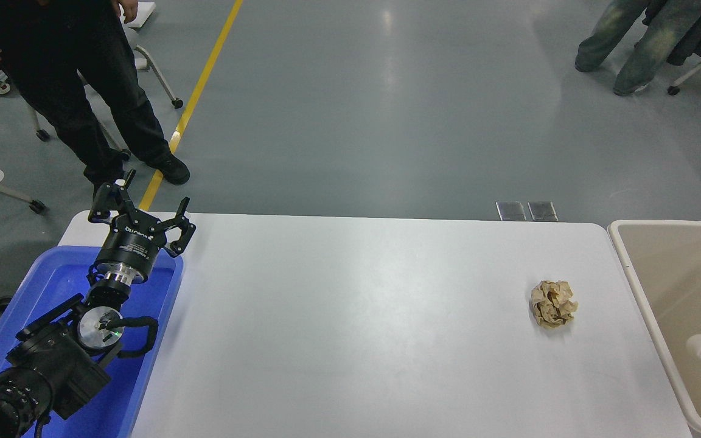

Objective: Dispose of the paper cup in the dustbin

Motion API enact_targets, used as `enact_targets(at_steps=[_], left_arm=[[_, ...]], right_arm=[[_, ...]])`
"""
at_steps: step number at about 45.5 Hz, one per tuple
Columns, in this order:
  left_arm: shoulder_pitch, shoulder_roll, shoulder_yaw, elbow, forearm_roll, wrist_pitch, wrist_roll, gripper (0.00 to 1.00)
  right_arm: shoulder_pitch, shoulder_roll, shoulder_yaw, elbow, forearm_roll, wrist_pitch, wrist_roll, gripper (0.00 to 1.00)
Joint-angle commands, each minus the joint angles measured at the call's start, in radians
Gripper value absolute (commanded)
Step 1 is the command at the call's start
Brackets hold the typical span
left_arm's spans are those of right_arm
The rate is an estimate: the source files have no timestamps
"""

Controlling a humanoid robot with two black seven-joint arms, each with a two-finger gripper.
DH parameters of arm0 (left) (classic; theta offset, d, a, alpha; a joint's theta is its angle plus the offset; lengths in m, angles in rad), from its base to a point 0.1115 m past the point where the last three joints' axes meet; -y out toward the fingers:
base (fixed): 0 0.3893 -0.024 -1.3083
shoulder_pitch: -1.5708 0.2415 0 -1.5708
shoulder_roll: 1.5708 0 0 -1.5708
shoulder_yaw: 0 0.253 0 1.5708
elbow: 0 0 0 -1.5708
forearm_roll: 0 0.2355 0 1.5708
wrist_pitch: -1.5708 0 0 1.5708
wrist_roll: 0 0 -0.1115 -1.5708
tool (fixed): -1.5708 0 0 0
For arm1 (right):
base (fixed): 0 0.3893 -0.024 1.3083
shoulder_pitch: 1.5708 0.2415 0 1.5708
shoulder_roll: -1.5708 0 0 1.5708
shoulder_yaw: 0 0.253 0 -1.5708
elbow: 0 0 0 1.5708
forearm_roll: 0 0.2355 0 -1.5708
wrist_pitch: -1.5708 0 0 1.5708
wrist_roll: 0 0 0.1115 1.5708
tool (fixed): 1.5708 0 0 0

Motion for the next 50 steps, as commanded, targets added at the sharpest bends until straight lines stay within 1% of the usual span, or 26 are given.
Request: enact_targets(at_steps=[1, 2, 3, 6, 7, 9, 19, 23, 29, 37, 42, 47, 50], left_arm=[[0.0, 0.0, 0.0, 0.0, 0.0, 0.0, 0.0, 1.0], [0.0, 0.0, 0.0, 0.0, 0.0, 0.0, 0.0, 1.0], [0.0, 0.0, 0.0, 0.0, 0.0, 0.0, 0.0, 1.0], [0.0, 0.0, 0.0, 0.0, 0.0, 0.0, 0.0, 1.0], [0.001, 0.0, 0.0, 0.0, 0.0, 0.0, 0.0, 1.0], [0.0, 0.0, 0.0, 0.0, 0.0, 0.0, 0.0, 1.0], [0.0, 0.0, 0.0, 0.0, 0.0, 0.0, 0.0, 1.0], [0.0, 0.0, 0.0, 0.0, 0.0, 0.0, 0.0, 1.0], [0.0, 0.0, 0.0, 0.0, 0.0, 0.0, 0.0, 1.0], [0.0, 0.0, 0.0, 0.0, 0.0, 0.0, 0.0, 1.0], [0.0, 0.0, 0.0, 0.0, 0.0, 0.0, 0.0, 1.0], [0.0, 0.0, 0.0, 0.0, 0.0, 0.0, 0.0, 1.0], [0.0, 0.0, 0.0, 0.0, 0.0, 0.0, 0.0, 1.0]], right_arm=[[-0.006, 0.003, 0.032, 0.0, 0.0, 0.0, 0.0, 0.83], [-0.006, 0.003, 0.037, 0.0, 0.0, 0.0, 0.0, 0.88], [-0.008, 0.003, 0.042, 0.0, 0.0, 0.0, 0.0, 0.91], [-0.008, 0.003, 0.048, 0.0, 0.0, 0.0, 0.0, 0.94], [-0.008, 0.001, 0.048, 0.0, 0.0, 0.001, 0.0, 0.97], [-0.008, 0.001, 0.049, 0.0, 0.0, 0.001, 0.0, 0.99], [0.002, -0.01, 0.051, 0.0, 0.0, 0.003, 0.0, 1.0], [0.011, -0.032, 0.051, 0.0, 0.0, 0.03, -0.001, 1.0], [0.054, -0.095, 0.052, 0.001, 0.0, 0.093, -0.006, 1.0], [0.124, -0.197, 0.071, 0.007, 0.0, 0.247, -0.009, 0.99], [0.186, -0.255, 0.072, 0.023, 0.0, 0.314, -0.01, 0.99], [0.259, -0.283, 0.074, 0.029, 0.0, 0.375, -0.01, 0.99], [0.304, -0.283, 0.075, 0.044, 0.0, 0.386, -0.012, 0.99]])
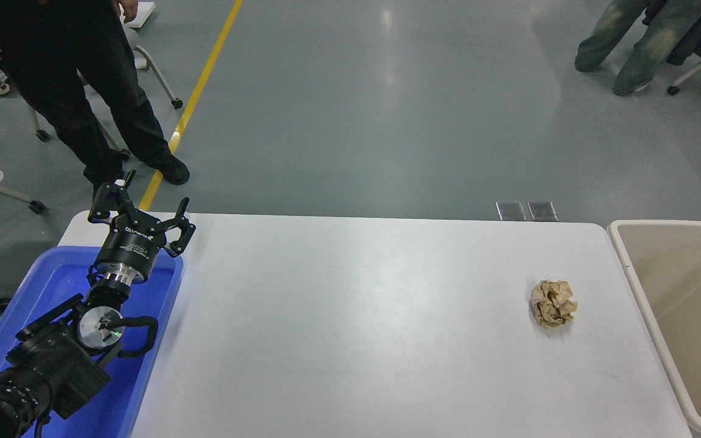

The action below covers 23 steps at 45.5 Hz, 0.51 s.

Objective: Dispose of the paper cup in the dustbin

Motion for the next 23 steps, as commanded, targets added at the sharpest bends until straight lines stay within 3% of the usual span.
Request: enact_targets(at_steps=[1, 10, 23], left_arm=[[0.0, 0.0, 0.0, 0.0, 0.0, 0.0, 0.0, 1.0], [0.0, 0.0, 0.001, 0.0, 0.0, 0.0, 0.0, 1.0], [0.0, 0.0, 0.0, 0.0, 0.0, 0.0, 0.0, 1.0]], right_arm=[[0.144, -0.065, 0.007, 0.033, 0.0, 0.112, -0.003, 0.99], [0.25, -0.042, 0.016, 0.142, 0.0, 0.1, -0.003, 1.0], [0.31, 0.103, 0.111, 0.156, 0.002, 0.099, 0.001, 1.0]])
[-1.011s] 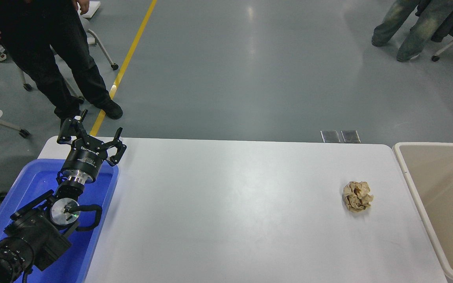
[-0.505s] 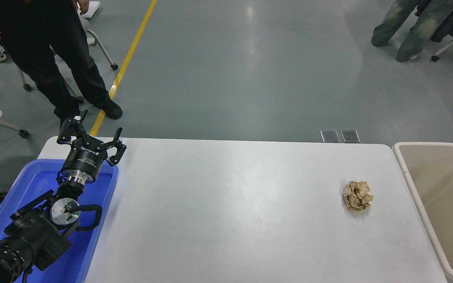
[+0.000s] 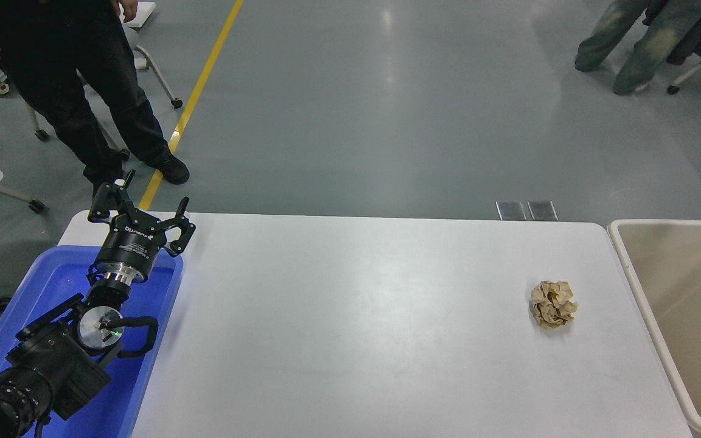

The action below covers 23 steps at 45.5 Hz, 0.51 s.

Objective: Dispose of the paper cup in the dustbin

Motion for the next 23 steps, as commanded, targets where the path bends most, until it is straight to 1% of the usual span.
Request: enact_targets(at_steps=[1, 13, 23], left_arm=[[0.0, 0.0, 0.001, 0.0, 0.0, 0.0, 0.0, 1.0], [0.0, 0.0, 0.001, 0.0, 0.0, 0.0, 0.0, 1.0], [0.0, 0.0, 0.001, 0.0, 0.0, 0.0, 0.0, 1.0]], right_arm=[[0.063, 0.106, 0.083, 0.031, 0.0, 0.007, 0.003, 1.0], [0.068, 0.27, 0.185, 0.029, -0.001, 0.014, 0.009, 1.0], [0.066, 0.372, 0.198, 0.014, -0.003, 0.014, 0.009, 1.0]])
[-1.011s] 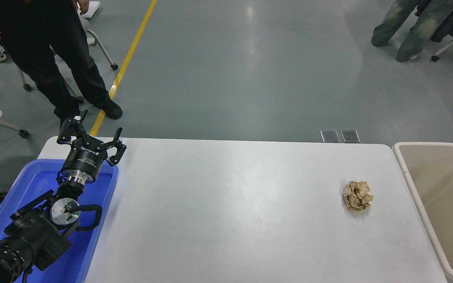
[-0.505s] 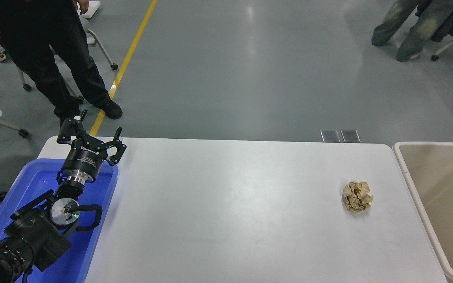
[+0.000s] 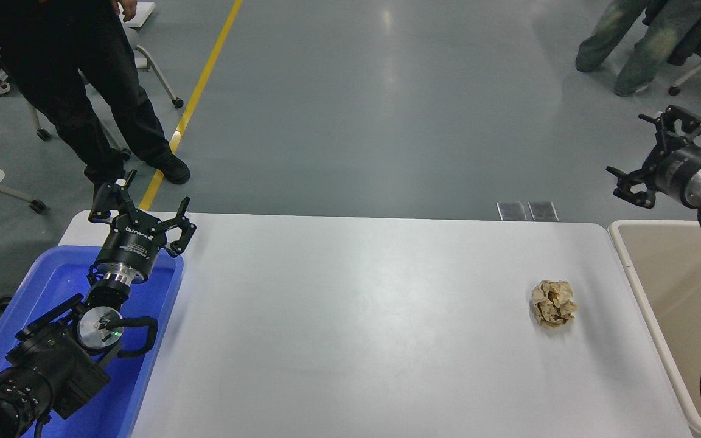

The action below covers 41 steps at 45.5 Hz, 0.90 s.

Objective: Dispose of the paper cup in the dustbin

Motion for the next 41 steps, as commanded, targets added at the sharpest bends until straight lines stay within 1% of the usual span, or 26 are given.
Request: enact_targets(at_steps=[1, 8, 17, 31, 41], left_arm=[[0.0, 0.0, 0.0, 0.0, 0.0, -0.001, 0.0, 1.0], [0.0, 0.0, 0.0, 0.0, 0.0, 0.0, 0.0, 1.0], [0.0, 0.0, 0.0, 0.0, 0.0, 0.0, 0.0, 1.0], [0.0, 0.0, 0.0, 0.0, 0.0, 0.0, 0.0, 1.0], [0.0, 0.0, 0.0, 0.0, 0.0, 0.0, 0.0, 1.0]], right_arm=[[0.006, 0.13, 0.038, -0.012, -0.003, 0.002, 0.003, 1.0], [0.004, 0.19, 0.041, -0.015, -0.003, -0.001, 0.006, 1.0], [-0.003, 0.291, 0.064, -0.057, -0.003, -0.001, 0.087, 1.0], [-0.066, 0.415, 0.183, -0.066, -0.001, -0.002, 0.138, 0.99], [-0.149, 0.42, 0.222, -0.058, 0.0, 0.007, 0.228, 0.99]])
